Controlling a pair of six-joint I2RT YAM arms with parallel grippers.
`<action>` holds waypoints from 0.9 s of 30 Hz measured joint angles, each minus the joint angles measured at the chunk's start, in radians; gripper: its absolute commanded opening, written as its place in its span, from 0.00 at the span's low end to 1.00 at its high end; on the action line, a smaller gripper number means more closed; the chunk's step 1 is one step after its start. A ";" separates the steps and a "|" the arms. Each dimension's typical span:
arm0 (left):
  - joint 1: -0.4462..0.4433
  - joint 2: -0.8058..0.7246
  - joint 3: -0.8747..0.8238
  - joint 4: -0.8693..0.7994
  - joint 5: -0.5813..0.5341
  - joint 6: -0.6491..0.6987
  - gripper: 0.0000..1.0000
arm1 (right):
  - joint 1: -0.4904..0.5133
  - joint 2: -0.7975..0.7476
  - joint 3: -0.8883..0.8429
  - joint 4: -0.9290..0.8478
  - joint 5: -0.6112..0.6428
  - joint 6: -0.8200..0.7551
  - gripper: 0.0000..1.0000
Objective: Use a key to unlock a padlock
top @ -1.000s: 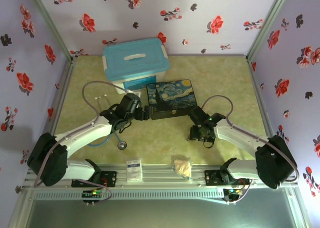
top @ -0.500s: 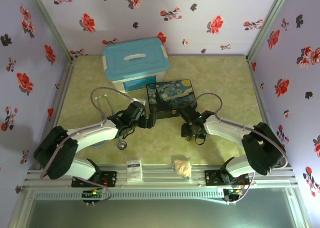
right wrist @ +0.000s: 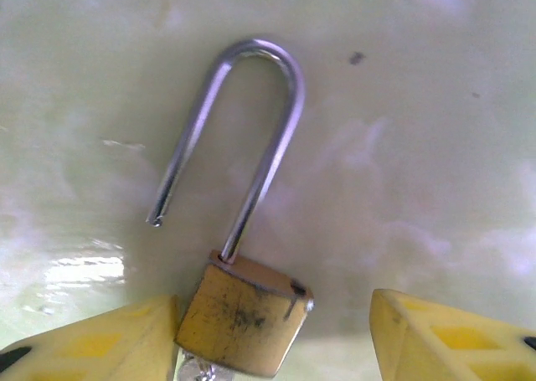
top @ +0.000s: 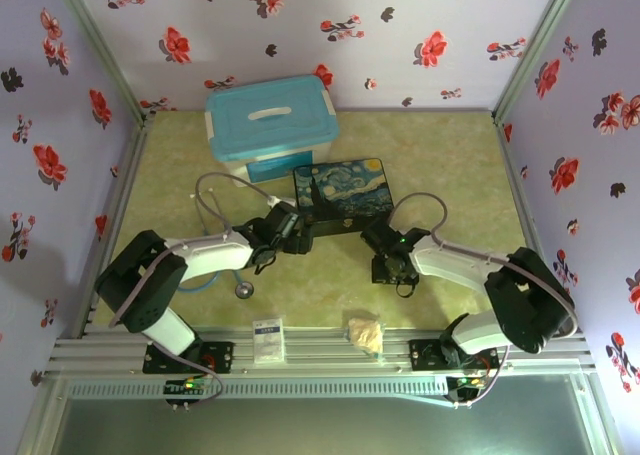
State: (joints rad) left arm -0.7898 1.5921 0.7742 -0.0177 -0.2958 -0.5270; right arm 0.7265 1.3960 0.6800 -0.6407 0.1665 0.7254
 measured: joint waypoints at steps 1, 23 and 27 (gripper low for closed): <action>0.005 0.005 0.006 0.000 0.000 -0.003 1.00 | 0.000 -0.008 -0.002 -0.014 0.010 0.000 0.61; 0.037 -0.307 -0.068 -0.020 -0.026 0.032 1.00 | 0.008 -0.251 -0.024 -0.049 0.101 -0.022 0.99; 0.043 -0.506 -0.114 -0.039 -0.072 0.065 1.00 | -0.002 -0.376 0.007 0.005 0.183 -0.084 0.99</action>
State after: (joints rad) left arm -0.7471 1.0863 0.6598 -0.0563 -0.3683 -0.4618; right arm 0.7246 1.0199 0.6868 -0.6361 0.3492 0.6415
